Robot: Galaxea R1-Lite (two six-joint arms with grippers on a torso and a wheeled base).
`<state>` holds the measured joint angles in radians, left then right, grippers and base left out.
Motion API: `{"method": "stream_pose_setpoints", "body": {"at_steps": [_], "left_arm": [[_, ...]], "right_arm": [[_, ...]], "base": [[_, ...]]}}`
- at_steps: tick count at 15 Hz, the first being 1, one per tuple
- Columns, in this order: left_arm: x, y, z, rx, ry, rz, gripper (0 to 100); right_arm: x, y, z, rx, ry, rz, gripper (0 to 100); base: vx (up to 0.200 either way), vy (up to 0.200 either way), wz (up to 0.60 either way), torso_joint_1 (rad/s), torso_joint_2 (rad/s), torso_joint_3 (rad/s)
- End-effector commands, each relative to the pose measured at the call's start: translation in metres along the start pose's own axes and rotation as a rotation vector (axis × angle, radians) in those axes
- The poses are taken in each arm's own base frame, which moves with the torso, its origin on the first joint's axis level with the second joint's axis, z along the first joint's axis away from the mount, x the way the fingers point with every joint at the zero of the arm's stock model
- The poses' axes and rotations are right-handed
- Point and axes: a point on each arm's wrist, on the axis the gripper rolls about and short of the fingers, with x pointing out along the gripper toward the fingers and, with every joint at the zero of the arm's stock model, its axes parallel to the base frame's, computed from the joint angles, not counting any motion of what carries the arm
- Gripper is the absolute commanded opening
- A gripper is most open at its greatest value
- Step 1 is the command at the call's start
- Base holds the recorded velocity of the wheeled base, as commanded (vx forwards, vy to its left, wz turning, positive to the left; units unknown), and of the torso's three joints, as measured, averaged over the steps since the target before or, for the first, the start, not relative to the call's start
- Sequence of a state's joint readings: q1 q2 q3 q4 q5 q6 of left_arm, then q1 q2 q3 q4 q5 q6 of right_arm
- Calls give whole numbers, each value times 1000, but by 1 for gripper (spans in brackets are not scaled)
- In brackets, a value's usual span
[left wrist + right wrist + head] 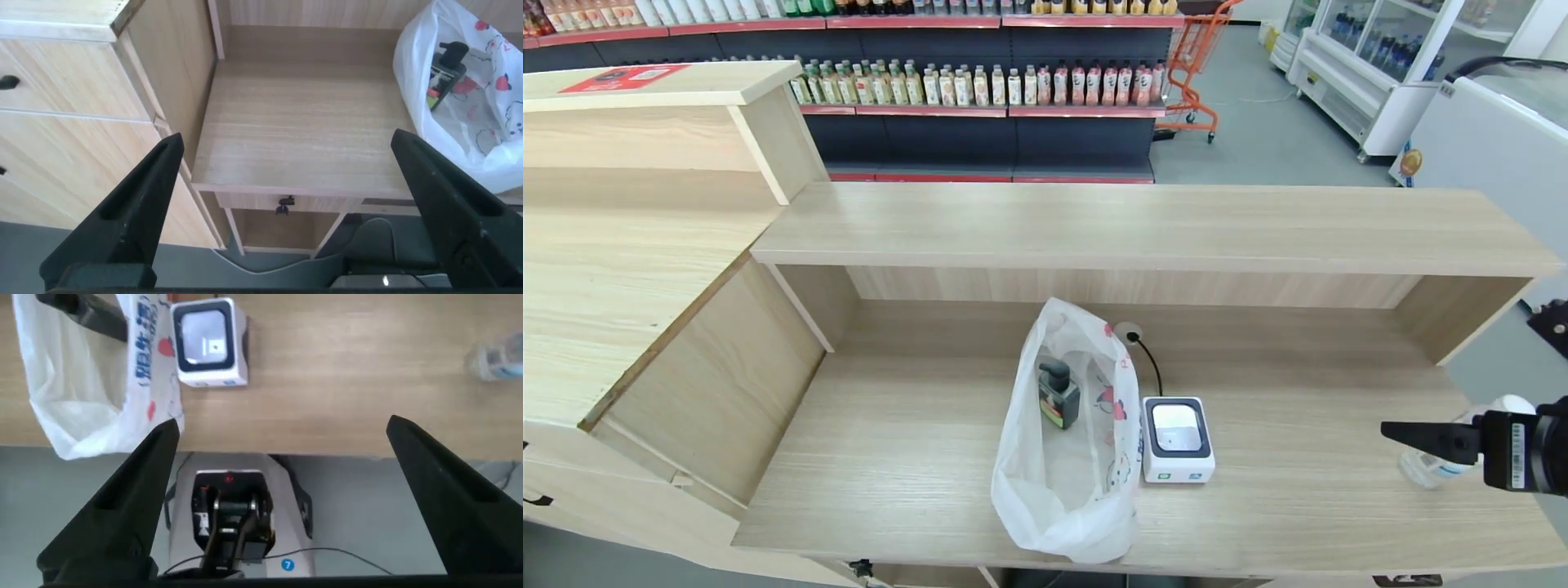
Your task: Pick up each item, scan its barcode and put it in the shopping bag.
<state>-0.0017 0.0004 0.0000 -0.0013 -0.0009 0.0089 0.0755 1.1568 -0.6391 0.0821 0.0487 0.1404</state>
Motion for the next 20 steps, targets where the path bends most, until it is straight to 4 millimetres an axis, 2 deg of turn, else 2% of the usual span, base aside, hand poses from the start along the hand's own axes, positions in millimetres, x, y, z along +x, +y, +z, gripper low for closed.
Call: {"method": "stream_pose_setpoints", "body": {"at_steps": [1, 3, 6, 10, 12, 15, 20], "left_arm": [[0, 0, 0, 0, -1, 1, 100], [0, 0, 0, 0, -1, -2, 100], [0, 0, 0, 3, 1, -1, 100], [0, 0, 0, 3, 1, -1, 100], [0, 0, 0, 3, 1, -1, 100], [0, 0, 0, 3, 1, -1, 100], [0, 0, 0, 3, 1, -1, 100]], "right_arm": [[-6, -5, -13, 11, -4, -46, 100], [-7, -9, -23, 43, -8, -92, 100], [-8, -14, -28, 65, -50, -117, 100], [-6, -22, -28, 98, -178, -147, 100], [-8, -24, -42, 65, -265, -146, 100], [-14, -24, -74, -35, -336, -149, 100], [-15, -25, -80, -45, -339, -159, 100]], "base": [[-200, 0, 0, -12, -7, 7], [-200, 0, 0, -12, 2, 7], [0, 0, 0, 0, 0, 0], [0, -200, 0, 11, 0, 0], [0, -200, 0, 2, 5, 2], [0, -200, 0, 1, 4, 1], [0, -200, 0, 1, 3, 2]]}}
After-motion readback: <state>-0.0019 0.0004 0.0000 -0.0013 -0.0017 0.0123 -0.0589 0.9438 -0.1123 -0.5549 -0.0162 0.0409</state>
